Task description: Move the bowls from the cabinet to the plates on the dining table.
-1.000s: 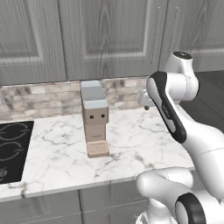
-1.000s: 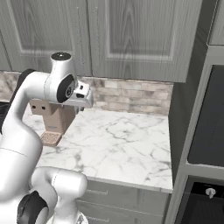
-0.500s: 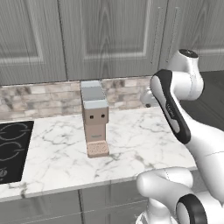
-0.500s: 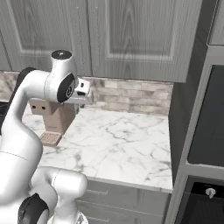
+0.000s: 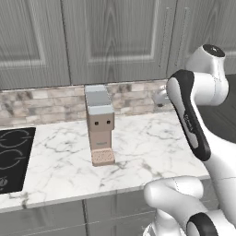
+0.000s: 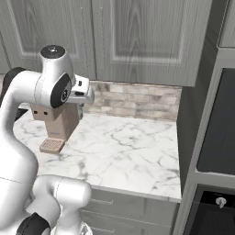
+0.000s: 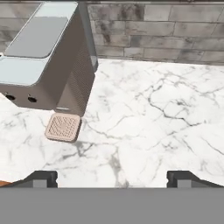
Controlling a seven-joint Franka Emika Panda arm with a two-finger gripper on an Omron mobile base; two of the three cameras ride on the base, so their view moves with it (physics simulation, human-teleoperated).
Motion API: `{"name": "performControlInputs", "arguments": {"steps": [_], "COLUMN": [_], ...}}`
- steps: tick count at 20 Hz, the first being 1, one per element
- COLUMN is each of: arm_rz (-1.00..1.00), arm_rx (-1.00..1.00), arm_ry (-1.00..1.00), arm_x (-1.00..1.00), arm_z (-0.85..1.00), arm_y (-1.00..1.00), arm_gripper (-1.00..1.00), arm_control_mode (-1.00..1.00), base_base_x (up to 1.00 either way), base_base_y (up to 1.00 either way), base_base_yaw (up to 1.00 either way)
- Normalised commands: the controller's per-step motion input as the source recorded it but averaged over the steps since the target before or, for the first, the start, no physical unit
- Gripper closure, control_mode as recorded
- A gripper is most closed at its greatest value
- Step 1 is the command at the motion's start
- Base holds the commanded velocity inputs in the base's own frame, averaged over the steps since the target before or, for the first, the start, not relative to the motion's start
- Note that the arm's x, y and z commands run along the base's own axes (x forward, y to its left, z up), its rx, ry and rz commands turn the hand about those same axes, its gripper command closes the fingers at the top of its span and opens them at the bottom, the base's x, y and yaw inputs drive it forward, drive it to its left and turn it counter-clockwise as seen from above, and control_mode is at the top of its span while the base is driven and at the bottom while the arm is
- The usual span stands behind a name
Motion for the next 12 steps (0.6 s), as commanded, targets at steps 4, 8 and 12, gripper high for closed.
{"name": "performControlInputs", "arguments": {"steps": [4,8,12], "arm_rz": [0.0,0.0,-0.03], "arm_rx": [0.0,0.0,0.0], "arm_ry": [-0.14,-0.14,-0.13], "arm_x": [-0.32,-0.28,-0.16], "arm_z": [0.01,0.0,0.0], "arm_y": [0.2,0.22,0.03], "arm_gripper": [-1.0,-1.0,-1.0], "arm_control_mode": [-1.0,-1.0,-1.0], "base_base_x": [0.0,0.0,0.0], "base_base_y": [0.0,0.0,0.0], "base_base_yaw": [0.0,0.0,0.0]}}
